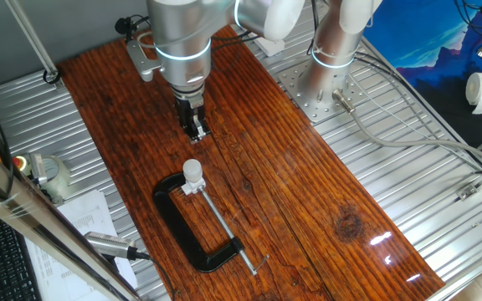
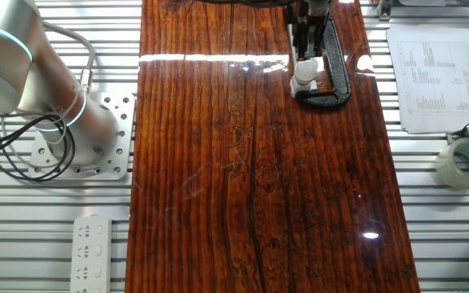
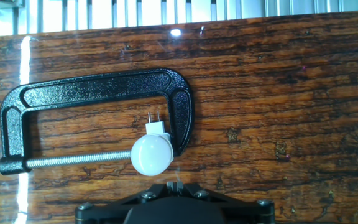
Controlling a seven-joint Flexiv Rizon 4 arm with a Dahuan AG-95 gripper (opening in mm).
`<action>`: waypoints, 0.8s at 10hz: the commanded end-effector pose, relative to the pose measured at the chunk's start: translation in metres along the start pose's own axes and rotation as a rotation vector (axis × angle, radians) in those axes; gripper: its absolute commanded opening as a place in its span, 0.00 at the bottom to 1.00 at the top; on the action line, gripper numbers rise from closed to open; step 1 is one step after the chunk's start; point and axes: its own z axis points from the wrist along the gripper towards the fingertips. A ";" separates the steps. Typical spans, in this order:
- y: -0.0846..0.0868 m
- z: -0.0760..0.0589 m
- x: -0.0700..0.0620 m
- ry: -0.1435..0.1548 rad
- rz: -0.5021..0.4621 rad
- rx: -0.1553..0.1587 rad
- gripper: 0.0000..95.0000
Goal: Install the light bulb by rotating it
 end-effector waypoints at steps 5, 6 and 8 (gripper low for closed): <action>-0.001 0.002 -0.001 0.011 -0.014 -0.004 0.00; -0.001 0.002 -0.001 0.012 -0.015 -0.004 0.00; -0.002 0.003 -0.002 0.010 -0.015 -0.007 0.00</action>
